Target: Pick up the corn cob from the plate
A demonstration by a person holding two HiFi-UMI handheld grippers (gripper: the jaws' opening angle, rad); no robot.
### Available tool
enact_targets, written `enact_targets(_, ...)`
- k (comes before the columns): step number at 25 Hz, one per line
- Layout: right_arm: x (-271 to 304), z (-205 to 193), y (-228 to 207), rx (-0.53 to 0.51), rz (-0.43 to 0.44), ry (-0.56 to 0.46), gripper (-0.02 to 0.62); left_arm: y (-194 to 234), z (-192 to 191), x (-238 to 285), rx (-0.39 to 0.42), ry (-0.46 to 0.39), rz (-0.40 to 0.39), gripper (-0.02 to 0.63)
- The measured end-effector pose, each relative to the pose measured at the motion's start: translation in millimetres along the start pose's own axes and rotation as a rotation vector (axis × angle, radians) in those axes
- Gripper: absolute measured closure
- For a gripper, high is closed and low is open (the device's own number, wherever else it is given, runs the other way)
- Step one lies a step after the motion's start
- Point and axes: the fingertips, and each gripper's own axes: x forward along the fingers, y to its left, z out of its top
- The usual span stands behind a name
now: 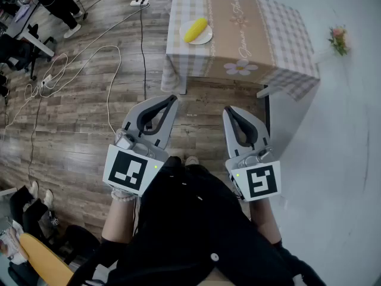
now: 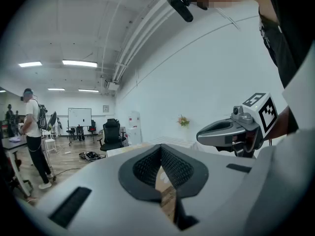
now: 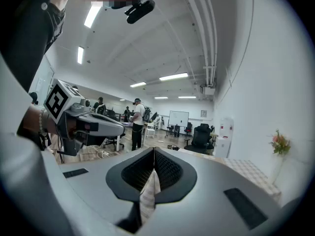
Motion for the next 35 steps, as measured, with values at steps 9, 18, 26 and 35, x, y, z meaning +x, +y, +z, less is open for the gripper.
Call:
enact_targets(9, -1, -3, -5, 0.005, -0.003, -0.001, 0.554, -2, -1, 4, 0.002, 0.005, -0.002, 0.594)
enact_targets(18, -4, -6, -17, 0.044, -0.018, -0.017, 0.554, -7, 1, 8, 0.006, 0.005, 0.004, 0.594)
enact_targets(26, -11, -3, -25, 0.05, -0.002, -0.03, 0.554, -12, 7, 5, 0.005, 0.01, 0.04, 0.594)
enact_targets(35, -31, -17, -36, 0.054, 0.019, -0.034, 0.554, -35, 5, 9, 0.009, 0.011, 0.078, 0.594)
